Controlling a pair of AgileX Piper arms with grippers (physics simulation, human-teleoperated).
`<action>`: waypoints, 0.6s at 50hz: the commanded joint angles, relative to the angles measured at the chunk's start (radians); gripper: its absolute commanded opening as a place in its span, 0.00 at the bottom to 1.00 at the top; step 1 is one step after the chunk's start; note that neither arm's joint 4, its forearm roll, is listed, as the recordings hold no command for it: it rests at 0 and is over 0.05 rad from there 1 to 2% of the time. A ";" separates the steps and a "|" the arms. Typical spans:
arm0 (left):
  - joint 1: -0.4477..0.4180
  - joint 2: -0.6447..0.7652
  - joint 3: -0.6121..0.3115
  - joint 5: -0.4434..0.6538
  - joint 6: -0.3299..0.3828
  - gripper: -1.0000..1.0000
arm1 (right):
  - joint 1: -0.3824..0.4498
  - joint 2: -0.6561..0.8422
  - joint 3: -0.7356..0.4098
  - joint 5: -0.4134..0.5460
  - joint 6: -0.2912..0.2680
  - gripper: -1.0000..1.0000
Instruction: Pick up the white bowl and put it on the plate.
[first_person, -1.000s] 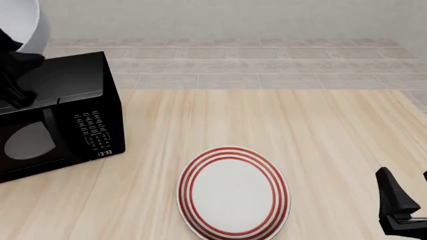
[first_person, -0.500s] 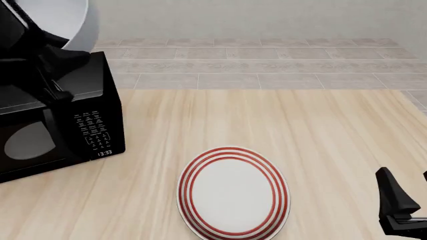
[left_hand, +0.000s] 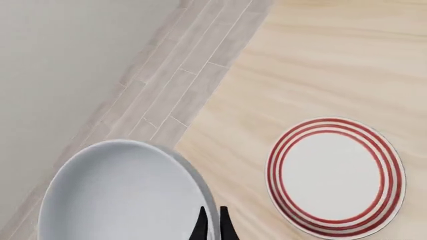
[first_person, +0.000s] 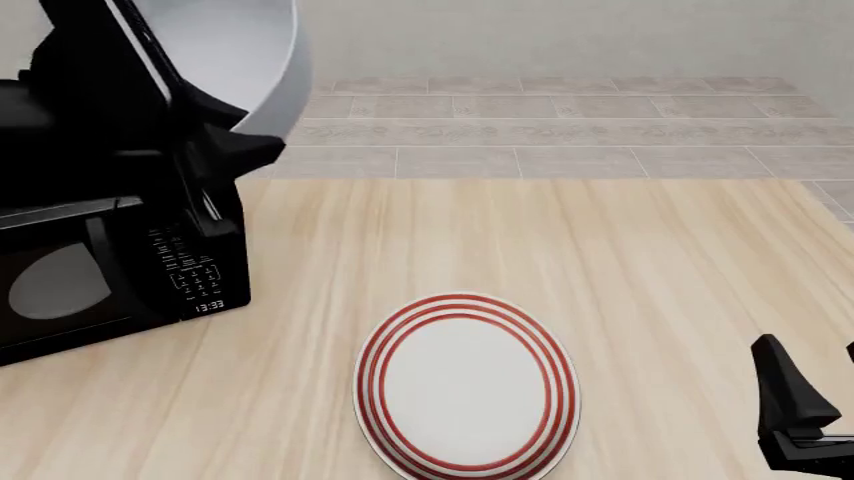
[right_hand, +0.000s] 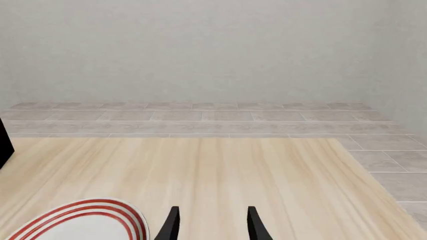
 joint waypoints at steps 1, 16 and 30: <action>-0.078 0.024 0.040 -0.052 -0.011 0.00 | -0.001 -0.002 0.001 0.000 0.000 1.00; -0.159 0.050 0.116 -0.125 -0.063 0.00 | 0.000 -0.002 0.001 0.000 0.000 1.00; -0.277 0.066 0.151 -0.155 -0.114 0.00 | 0.000 -0.001 0.001 0.000 0.000 1.00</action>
